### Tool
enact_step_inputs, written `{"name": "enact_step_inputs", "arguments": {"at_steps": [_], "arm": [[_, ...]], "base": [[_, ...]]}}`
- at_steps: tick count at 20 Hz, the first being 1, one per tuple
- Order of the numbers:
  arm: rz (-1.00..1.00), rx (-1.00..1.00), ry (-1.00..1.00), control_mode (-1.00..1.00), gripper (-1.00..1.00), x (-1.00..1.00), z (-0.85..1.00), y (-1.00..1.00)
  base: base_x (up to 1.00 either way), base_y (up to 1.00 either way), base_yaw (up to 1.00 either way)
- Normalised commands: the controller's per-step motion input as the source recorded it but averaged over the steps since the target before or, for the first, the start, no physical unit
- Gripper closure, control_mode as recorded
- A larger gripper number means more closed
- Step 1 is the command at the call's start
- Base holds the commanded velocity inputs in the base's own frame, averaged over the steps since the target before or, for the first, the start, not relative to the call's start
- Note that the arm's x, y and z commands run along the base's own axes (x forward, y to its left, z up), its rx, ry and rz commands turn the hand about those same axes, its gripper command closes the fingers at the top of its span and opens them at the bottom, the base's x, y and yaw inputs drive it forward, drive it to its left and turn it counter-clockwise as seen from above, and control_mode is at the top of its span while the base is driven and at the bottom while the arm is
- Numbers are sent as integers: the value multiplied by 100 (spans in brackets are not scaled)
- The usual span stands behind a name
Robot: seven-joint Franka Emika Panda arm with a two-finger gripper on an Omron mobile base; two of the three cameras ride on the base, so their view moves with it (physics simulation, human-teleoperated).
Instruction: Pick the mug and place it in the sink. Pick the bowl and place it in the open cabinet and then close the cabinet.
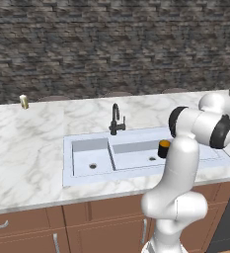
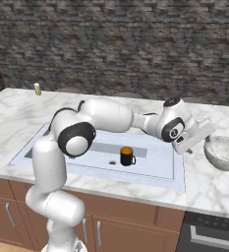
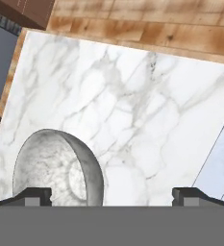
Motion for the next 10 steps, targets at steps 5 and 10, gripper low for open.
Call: {"name": "enact_step_inputs", "arguments": {"at_steps": [5,10], "arm": [[0,0,0,-100,-100,0,-7,-12],[0,0,1,-100,-100,0,-23,-6]], "base": [[0,0,0],[0,0,0]]}}
